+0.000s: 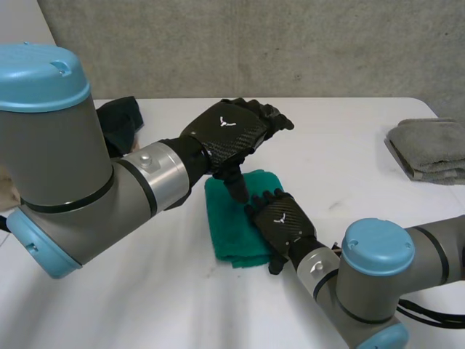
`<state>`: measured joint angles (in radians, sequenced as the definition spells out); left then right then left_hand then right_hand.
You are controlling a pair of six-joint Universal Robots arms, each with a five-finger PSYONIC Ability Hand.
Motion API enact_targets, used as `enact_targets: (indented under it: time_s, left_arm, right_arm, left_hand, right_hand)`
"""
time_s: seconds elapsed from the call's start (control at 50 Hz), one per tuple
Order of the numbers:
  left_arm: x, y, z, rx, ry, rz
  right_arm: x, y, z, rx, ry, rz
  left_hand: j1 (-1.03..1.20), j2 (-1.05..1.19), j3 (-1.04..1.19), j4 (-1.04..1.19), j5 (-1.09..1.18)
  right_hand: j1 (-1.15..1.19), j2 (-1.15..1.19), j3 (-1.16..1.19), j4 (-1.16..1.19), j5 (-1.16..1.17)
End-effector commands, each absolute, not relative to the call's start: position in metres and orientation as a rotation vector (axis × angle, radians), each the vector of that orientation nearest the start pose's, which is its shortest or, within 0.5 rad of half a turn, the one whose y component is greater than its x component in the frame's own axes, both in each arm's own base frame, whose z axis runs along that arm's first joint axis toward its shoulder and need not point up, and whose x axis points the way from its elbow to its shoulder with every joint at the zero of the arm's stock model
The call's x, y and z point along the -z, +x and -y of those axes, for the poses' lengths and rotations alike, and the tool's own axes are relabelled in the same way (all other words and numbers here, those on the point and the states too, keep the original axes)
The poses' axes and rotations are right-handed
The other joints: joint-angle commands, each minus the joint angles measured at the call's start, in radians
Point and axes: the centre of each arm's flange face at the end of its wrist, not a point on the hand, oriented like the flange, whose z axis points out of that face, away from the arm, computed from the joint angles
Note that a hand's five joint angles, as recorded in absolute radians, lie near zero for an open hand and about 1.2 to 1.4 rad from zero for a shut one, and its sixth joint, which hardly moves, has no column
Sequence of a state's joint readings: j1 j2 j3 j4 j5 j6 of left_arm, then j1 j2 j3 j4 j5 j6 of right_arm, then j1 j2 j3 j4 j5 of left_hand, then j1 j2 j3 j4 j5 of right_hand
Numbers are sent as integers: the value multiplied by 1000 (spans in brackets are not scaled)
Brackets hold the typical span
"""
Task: Fold the laundry.
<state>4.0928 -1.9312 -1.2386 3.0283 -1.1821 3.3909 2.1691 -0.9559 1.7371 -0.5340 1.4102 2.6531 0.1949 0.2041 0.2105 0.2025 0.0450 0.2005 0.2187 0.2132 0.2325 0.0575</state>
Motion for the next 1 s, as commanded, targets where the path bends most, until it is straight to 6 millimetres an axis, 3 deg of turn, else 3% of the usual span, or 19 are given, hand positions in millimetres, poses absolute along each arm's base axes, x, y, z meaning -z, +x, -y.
enact_targets:
  time_s: [0.02, 0.32, 0.36, 0.42, 0.44, 0.48, 0.58, 0.66, 0.74, 0.82, 0.94, 0.96, 1.0]
  left_arm:
    - [-277, -351, 206, -1644, -1153, 1675]
    - [-270, -349, 204, -1617, -1157, 1695]
    - [-270, -349, 204, -1616, -1157, 1697]
    - [-269, -349, 204, -1614, -1158, 1698]
    - [-270, -349, 204, -1616, -1157, 1697]
    - [-269, -349, 204, -1614, -1158, 1698]
    - [-270, -349, 204, -1616, -1156, 1698]
    - [-271, -348, 205, -1620, -1153, 1697]
    - [-272, -348, 204, -1625, -1154, 1693]
    - [-274, -347, 204, -1632, -1152, 1689]
    - [-280, -347, 206, -1666, -1140, 1670]
    - [-281, -347, 205, -1670, -1140, 1666]
    - [-282, -346, 205, -1674, -1139, 1663]
  right_arm:
    - [-103, 329, 225, 1851, -1310, -1883]
    - [-102, 346, 249, 1899, -1297, -1842]
    - [-101, 348, 251, 1899, -1299, -1833]
    - [-101, 351, 256, 1908, -1291, -1823]
    - [-103, 353, 259, 1916, -1287, -1813]
    - [-106, 355, 260, 1920, -1287, -1795]
    - [-121, 356, 261, 1911, -1266, -1746]
    - [-138, 339, 281, 1956, -1195, -1760]
    - [-147, 310, 314, 2024, -1141, -1810]
    - [-165, 283, 348, 2126, -1136, -1753]
    - [-223, 249, 404, 2369, -1106, -1542]
    - [-242, 236, 421, 2475, -1071, -1479]
    - [-256, 226, 431, 2538, -1038, -1434]
  left_hand:
    - [-11, -20, -26, -18, -35]
    - [-14, -23, -29, -21, -38]
    - [-14, -23, -29, -21, -38]
    - [-14, -23, -29, -21, -38]
    - [-17, -26, -32, -24, -41]
    - [-17, -26, -32, -24, -41]
    - [-17, -26, -32, -24, -41]
    - [-17, -26, -32, -24, -41]
    - [-17, -26, -32, -24, -41]
    - [-17, -26, -32, -24, -41]
    - [-17, -26, -32, -24, -41]
    - [-17, -26, -32, -24, -41]
    - [-17, -26, -32, -24, -41]
  right_hand:
    - [-26, -44, -39, -58, -58]
    - [-25, -43, -37, -57, -56]
    - [81, 62, 68, 49, 49]
    - [541, 522, 528, 509, 509]
    - [879, 861, 867, 847, 848]
    - [1163, 1145, 1151, 1131, 1132]
    - [1196, 1178, 1183, 1164, 1164]
    - [1196, 1178, 1183, 1164, 1164]
    - [1196, 1178, 1183, 1164, 1164]
    - [1196, 1178, 1183, 1164, 1164]
    - [1196, 1178, 1183, 1164, 1164]
    - [1196, 1178, 1183, 1164, 1164]
    - [1196, 1178, 1183, 1164, 1164]
